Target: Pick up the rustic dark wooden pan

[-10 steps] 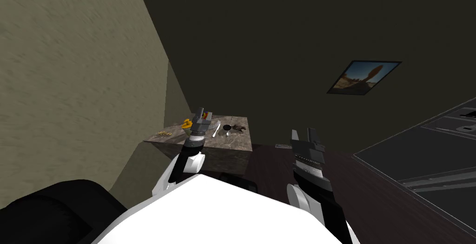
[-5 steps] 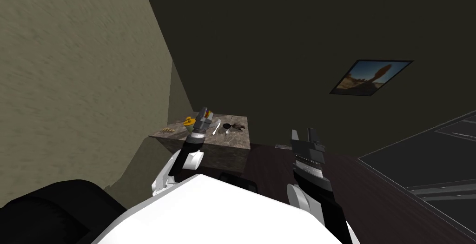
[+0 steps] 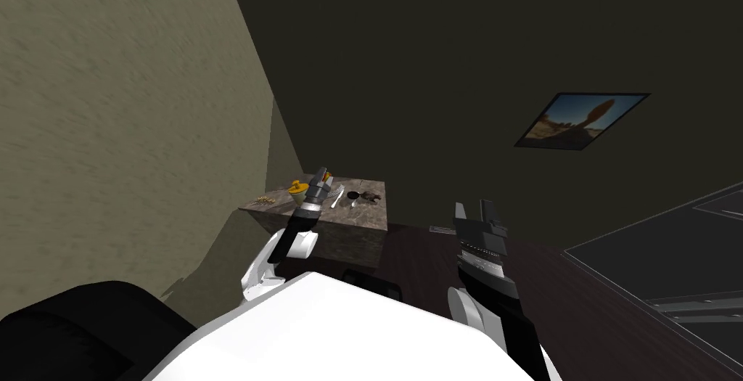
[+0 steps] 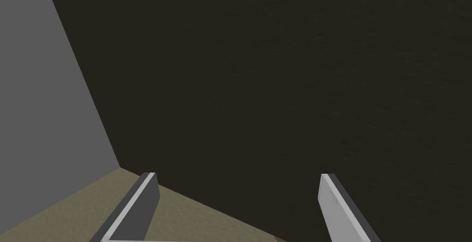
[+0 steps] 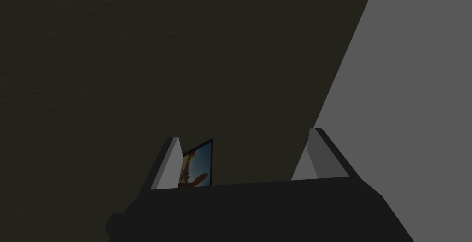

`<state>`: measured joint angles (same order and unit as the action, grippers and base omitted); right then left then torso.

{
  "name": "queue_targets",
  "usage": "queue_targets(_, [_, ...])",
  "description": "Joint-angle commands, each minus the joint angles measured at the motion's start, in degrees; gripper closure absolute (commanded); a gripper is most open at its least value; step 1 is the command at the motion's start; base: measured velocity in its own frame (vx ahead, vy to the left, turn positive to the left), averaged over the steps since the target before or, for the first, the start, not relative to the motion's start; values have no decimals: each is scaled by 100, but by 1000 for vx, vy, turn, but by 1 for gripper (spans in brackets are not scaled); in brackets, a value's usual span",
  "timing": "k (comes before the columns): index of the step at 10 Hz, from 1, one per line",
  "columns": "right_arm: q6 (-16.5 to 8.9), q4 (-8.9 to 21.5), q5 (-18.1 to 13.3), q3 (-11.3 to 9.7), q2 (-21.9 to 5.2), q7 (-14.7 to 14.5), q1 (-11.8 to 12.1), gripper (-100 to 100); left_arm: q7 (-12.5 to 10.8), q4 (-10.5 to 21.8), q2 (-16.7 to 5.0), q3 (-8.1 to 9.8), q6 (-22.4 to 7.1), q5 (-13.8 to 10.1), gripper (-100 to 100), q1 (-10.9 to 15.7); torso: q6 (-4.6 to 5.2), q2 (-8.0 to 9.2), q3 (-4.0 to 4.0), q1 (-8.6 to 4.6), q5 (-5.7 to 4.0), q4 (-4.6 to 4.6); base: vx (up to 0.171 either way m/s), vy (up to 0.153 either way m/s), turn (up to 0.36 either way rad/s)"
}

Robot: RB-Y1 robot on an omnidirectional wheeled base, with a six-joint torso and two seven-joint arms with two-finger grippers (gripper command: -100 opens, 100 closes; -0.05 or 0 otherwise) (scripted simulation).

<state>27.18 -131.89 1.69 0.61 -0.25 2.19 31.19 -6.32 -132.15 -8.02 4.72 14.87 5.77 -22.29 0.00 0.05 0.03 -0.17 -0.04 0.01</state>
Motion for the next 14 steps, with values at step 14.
queue_targets(14, [0, 0, 0, 0, 0, 0, 0, 0, 130, 683, -57, 445, -2121, 62, -100, 966, 0, -4, -3, 9, 2, -1, -14, -34, 6])
